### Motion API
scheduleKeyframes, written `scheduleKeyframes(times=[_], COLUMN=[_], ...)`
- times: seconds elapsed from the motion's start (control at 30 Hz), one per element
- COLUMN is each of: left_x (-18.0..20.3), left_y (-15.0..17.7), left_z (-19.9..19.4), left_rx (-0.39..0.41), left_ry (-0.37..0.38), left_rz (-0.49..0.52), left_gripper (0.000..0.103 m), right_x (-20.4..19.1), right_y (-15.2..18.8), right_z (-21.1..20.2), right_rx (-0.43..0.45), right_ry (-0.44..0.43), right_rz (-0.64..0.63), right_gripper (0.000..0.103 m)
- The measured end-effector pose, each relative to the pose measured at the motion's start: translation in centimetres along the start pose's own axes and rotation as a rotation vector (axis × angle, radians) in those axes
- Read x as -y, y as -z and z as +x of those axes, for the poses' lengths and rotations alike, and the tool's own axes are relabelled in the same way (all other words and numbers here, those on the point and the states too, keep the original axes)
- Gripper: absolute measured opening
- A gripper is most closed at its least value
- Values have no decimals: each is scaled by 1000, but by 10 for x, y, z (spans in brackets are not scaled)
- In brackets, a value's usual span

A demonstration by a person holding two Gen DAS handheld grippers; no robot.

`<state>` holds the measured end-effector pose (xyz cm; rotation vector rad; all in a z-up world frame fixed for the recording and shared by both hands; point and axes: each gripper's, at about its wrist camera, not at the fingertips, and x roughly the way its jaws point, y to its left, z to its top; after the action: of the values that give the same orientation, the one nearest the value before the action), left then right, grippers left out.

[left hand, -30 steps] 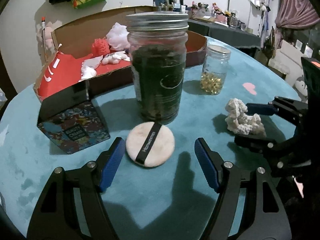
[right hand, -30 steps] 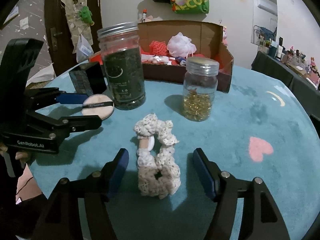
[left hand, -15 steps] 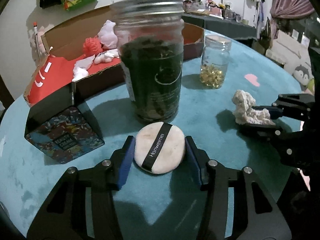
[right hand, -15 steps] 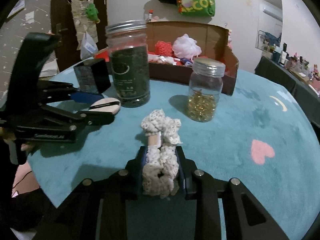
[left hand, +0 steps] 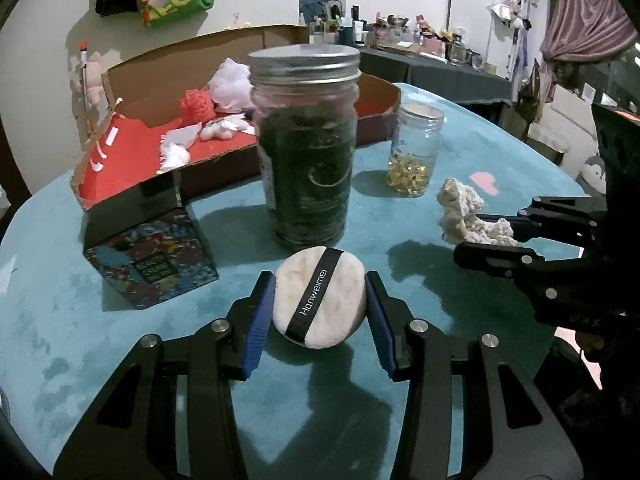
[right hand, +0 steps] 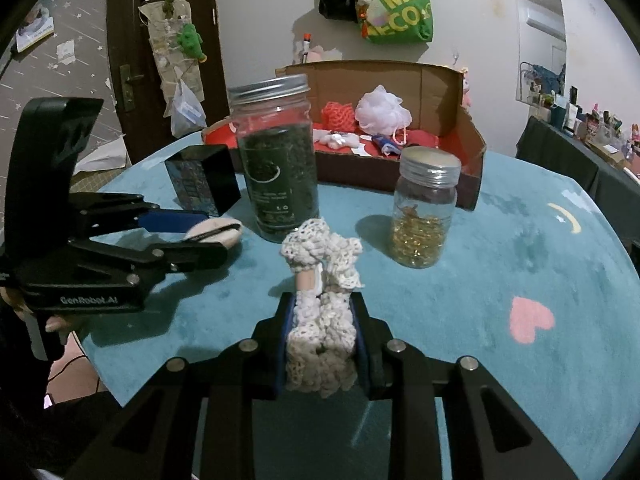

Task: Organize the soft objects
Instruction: 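Carry the powder puff and scrunchie with both tools toward the box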

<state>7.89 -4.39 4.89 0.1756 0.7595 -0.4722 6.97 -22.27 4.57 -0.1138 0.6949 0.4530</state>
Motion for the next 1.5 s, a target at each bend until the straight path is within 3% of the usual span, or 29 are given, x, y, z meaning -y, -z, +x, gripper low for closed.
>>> scheduleKeyframes(times=[0.47, 1.0, 1.23, 1.5], left_x=[-37, -117, -136, -154], left_y=[6, 16, 2, -18], left_z=[-29, -28, -21, -19], left_rx=[-12, -74, -82, -65], left_ry=[-96, -230, -246, -209], left_rz=[-44, -130, -87, -32], left_gripper=[43, 43, 43, 43], right_x=[36, 85, 100, 110], right_y=[-4, -23, -43, -67], right_z=[-9, -3, 5, 11], right_rx=[-36, -79, -85, -80], right_ry=[89, 186, 211, 176], right_rz=[54, 89, 61, 19], right_gripper=[29, 29, 29, 29])
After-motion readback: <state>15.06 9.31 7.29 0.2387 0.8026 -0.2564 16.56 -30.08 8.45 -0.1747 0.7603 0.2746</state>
